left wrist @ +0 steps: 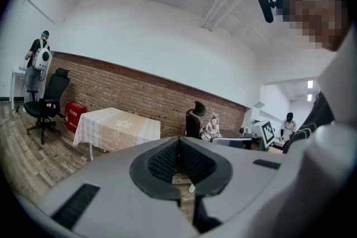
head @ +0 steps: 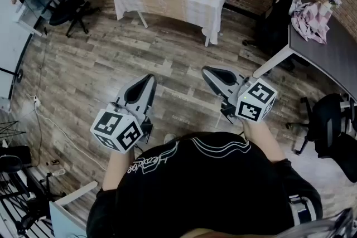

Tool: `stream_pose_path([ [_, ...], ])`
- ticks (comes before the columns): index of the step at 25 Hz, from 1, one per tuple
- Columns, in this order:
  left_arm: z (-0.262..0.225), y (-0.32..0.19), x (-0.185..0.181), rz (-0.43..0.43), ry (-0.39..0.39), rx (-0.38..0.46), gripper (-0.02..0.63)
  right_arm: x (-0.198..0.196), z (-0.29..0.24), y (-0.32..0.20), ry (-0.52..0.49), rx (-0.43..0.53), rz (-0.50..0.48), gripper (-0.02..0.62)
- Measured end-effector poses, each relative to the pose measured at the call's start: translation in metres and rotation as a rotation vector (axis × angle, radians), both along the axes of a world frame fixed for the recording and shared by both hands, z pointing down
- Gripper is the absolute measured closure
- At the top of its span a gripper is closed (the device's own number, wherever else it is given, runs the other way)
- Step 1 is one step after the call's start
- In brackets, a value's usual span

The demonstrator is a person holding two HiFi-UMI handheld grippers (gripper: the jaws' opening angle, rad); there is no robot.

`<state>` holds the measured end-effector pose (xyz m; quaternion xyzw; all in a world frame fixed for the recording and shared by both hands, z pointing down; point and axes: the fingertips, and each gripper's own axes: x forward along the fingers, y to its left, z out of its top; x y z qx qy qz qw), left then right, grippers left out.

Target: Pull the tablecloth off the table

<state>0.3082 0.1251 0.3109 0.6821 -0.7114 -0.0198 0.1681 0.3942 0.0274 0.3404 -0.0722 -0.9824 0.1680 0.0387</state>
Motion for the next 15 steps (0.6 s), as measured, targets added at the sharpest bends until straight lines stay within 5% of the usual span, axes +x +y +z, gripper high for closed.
stream_pose_path([
  [15, 0.002, 0.015, 0.037, -0.04, -0.004, 0.021, 0.598, 0.032, 0.003, 0.003, -0.003, 0.006, -0.005, 0.598],
])
